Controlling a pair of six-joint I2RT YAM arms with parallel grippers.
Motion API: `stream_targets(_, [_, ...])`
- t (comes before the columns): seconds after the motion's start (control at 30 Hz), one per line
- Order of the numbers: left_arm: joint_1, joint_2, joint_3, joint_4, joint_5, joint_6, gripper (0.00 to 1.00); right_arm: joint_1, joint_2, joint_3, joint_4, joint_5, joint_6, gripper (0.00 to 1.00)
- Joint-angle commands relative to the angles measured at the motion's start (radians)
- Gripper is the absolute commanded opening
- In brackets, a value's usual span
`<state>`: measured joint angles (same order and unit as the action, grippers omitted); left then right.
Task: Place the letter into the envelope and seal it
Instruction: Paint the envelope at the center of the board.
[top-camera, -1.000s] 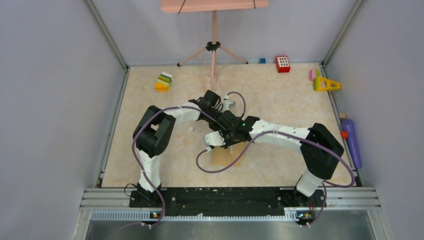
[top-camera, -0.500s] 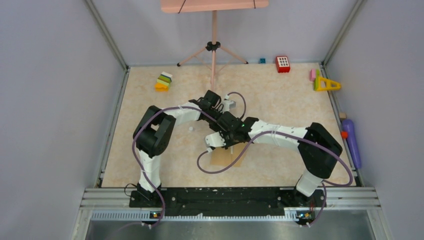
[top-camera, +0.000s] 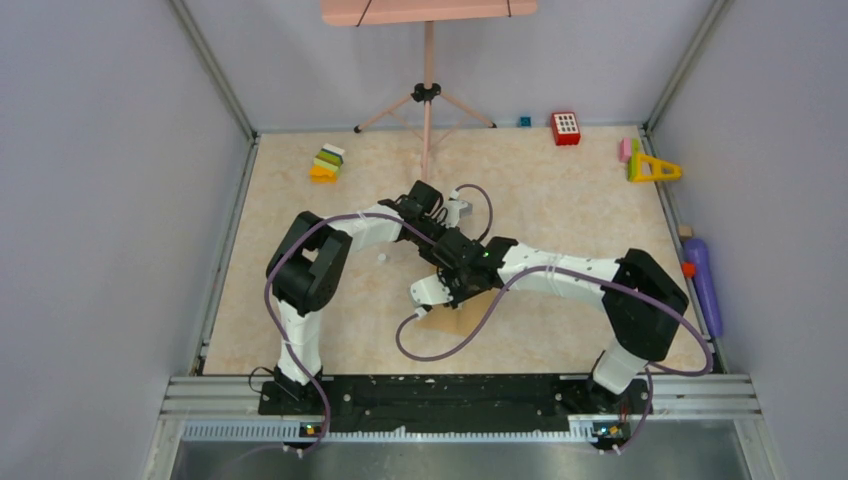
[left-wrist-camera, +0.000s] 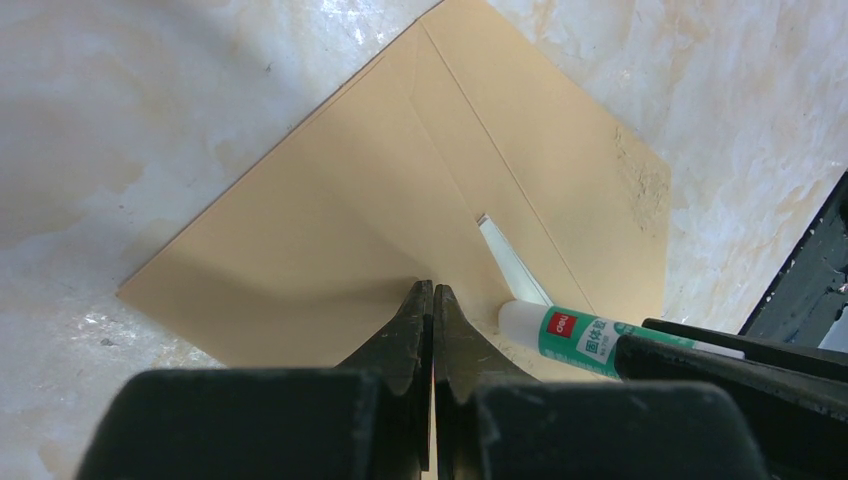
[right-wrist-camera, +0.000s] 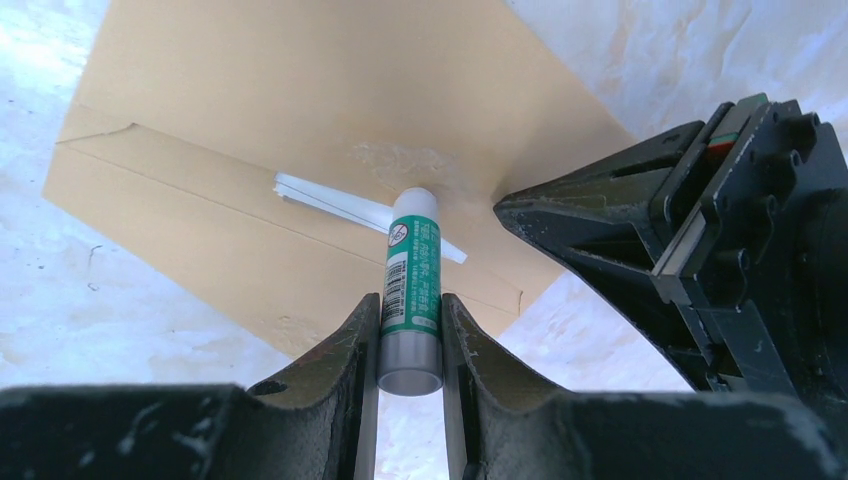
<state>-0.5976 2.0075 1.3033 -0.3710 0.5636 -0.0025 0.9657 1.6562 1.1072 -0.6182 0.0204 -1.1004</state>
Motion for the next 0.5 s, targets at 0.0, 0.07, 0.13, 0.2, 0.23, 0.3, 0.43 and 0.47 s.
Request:
stream_targets(0.0, [-0.011,0.016,-0.023,-0.004,-0.088,0.009,0.0,0.032,-0.031,0.005,-0.072,-0.074,-0.011,0.0])
stream_targets(0.07, [-0.012,0.016,-0.022,-0.003,-0.091,0.007,0.0,0.039,-0.037,0.004,-0.076,-0.078,-0.013,0.0])
stream_targets(0.13, [-0.012,0.014,-0.023,-0.003,-0.093,0.007,0.0,0.047,-0.041,0.002,-0.084,-0.085,-0.014,0.0])
stream_targets(0.2, [-0.012,0.014,-0.025,-0.002,-0.093,0.006,0.0,0.055,-0.045,0.0,-0.086,-0.092,-0.013,0.0])
stream_targets(0.23, [-0.013,0.014,-0.024,-0.002,-0.093,0.006,0.0,0.057,-0.045,-0.002,-0.087,-0.093,-0.013,0.0])
stream_targets(0.3, [-0.012,0.014,-0.025,-0.001,-0.093,0.006,0.0,0.06,-0.047,-0.005,-0.092,-0.095,-0.015,0.0])
stream_targets(0.43, [-0.012,0.014,-0.024,0.0,-0.092,0.006,0.0,0.066,-0.052,-0.004,-0.107,-0.117,-0.016,0.0])
stream_targets(0.47, [-0.012,0.014,-0.024,0.0,-0.093,0.006,0.0,0.068,-0.055,-0.004,-0.108,-0.118,-0.017,0.0])
